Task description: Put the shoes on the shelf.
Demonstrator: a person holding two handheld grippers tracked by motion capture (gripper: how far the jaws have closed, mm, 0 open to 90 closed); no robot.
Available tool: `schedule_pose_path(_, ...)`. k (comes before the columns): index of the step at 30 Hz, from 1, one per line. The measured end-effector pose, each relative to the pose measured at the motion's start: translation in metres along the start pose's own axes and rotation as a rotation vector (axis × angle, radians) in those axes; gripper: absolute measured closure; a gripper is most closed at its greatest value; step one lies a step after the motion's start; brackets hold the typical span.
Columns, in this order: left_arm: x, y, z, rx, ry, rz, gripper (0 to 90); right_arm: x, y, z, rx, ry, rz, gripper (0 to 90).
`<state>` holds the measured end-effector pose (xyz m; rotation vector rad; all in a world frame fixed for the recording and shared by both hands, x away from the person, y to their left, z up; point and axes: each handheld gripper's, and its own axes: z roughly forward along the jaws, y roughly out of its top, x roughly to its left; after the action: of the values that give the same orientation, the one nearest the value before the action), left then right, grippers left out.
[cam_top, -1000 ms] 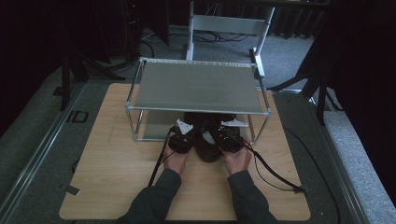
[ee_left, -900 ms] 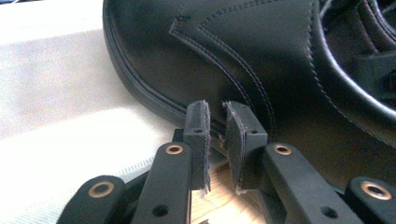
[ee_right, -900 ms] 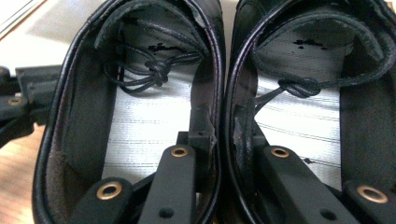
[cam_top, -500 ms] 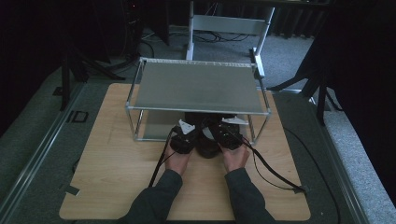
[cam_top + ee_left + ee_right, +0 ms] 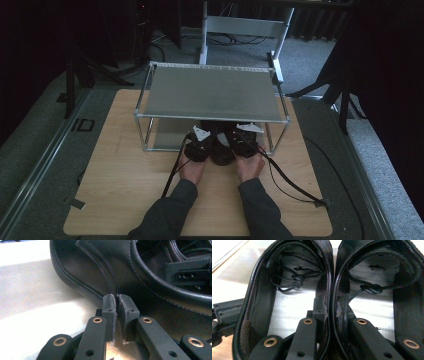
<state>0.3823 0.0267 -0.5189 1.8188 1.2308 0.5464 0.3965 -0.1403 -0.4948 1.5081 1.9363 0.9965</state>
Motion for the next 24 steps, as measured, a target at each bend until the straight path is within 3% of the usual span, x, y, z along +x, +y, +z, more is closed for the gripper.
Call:
schedule_pose_path(5,-0.002,0.001,0.005,-0.025,0.018,0.019,89.1,0.001,0.000,0.003,-0.029,-0.018,0.026,80.5)
schedule_pose_path(12,-0.001,0.001,0.010,-0.070,0.038,0.028,89.6,0.003,0.000,0.006,-0.071,-0.041,0.066,80.4)
schedule_pose_path(24,-0.001,0.001,0.019,-0.131,0.054,0.039,89.9,0.003,0.001,0.010,-0.108,-0.065,0.083,80.3)
